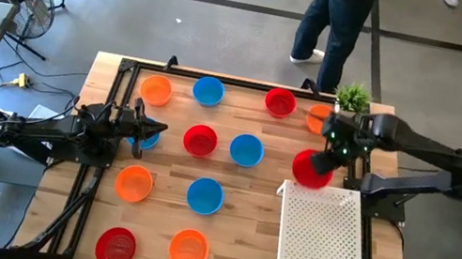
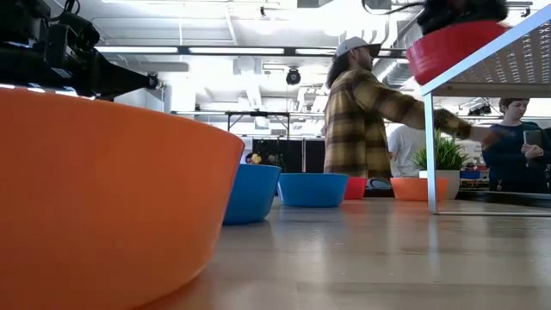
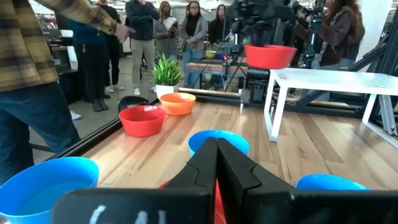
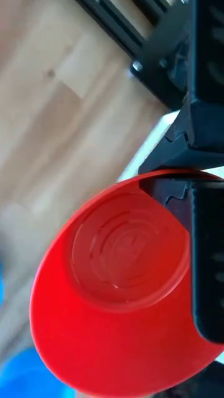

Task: Pick & Place Mini bowls
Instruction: Put the red bowl on the shelf, then put the orange bowl on the shelf

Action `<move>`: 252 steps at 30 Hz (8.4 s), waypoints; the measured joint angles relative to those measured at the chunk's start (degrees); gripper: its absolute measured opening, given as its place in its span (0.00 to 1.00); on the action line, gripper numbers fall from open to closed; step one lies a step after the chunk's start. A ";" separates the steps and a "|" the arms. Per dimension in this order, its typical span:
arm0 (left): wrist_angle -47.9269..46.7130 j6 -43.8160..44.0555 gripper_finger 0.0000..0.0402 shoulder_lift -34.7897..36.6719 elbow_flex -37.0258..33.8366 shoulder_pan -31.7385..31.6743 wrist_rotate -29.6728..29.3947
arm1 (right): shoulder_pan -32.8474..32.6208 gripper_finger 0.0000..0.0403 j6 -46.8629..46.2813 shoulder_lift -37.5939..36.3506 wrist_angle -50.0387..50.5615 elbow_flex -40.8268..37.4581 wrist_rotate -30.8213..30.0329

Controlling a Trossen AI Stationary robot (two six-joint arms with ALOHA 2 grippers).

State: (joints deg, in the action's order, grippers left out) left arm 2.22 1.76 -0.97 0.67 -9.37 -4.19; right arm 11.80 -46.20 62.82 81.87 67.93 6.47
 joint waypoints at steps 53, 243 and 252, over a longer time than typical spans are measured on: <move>2.84 -3.02 0.00 -0.01 0.00 0.00 -2.68 | -70.26 0.00 -73.67 12.02 -19.78 -0.04 0.92; -0.13 3.03 0.00 -3.80 0.00 0.02 -5.31 | 24.87 0.03 25.54 19.79 -53.72 -26.56 -13.72; -0.14 3.04 0.00 -3.80 0.00 0.02 -5.29 | 19.94 0.05 19.39 14.95 -47.36 -26.64 -2.93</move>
State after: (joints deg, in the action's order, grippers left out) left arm 2.08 4.80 -4.78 0.67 -9.35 -9.47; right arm 31.74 -26.81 77.77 34.51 41.30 3.54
